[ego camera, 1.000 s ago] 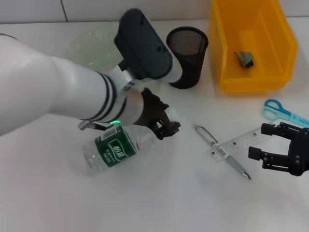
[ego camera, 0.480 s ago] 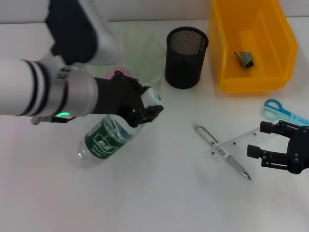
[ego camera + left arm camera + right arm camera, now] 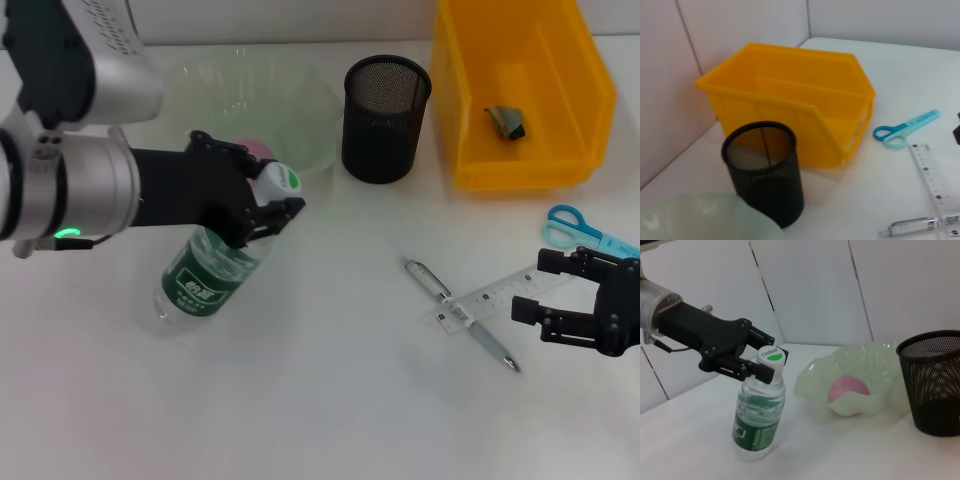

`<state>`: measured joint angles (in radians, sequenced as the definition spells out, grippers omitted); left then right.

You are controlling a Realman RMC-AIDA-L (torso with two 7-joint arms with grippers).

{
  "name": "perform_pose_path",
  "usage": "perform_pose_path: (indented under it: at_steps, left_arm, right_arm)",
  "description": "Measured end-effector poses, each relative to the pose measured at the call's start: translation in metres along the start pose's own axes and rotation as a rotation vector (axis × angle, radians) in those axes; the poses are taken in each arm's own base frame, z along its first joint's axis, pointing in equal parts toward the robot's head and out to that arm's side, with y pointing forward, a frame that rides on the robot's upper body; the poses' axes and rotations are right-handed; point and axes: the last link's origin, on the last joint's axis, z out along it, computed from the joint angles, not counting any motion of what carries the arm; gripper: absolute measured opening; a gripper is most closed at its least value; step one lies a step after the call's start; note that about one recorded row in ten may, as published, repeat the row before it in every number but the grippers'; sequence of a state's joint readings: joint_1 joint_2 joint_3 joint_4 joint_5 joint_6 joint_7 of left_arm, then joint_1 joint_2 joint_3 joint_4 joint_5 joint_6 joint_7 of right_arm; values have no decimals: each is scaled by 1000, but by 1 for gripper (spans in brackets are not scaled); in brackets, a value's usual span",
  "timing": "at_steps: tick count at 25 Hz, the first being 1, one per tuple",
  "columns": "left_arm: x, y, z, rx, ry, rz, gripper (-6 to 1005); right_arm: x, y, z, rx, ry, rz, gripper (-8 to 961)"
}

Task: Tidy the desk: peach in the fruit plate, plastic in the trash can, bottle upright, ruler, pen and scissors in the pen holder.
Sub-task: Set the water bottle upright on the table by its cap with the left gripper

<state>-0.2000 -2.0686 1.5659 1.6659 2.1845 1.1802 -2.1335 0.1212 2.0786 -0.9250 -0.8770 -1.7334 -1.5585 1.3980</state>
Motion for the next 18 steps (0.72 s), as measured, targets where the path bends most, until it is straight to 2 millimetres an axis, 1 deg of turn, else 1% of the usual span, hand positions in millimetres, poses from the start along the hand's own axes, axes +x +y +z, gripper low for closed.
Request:
perform_pose_path:
  at_steps: [5, 6, 11, 15, 18]
  left_arm:
    - [-4, -11, -10, 38, 12, -31, 449]
    - [-3, -14, -14, 43, 26, -49, 449]
    - [-3, -18, -22, 27, 74, -76, 450]
    - [-3, -18, -22, 27, 74, -76, 452]
    - [-8, -23, -26, 23, 89, -105, 453]
  right_arm:
    - [0, 0, 0, 0, 0, 0, 842]
    - [0, 0, 0, 0, 0, -1, 842]
    - [0, 0, 0, 0, 1, -1, 842]
    - [0, 0, 0, 0, 1, 0, 841]
    - [0, 0, 0, -1, 1, 0, 841]
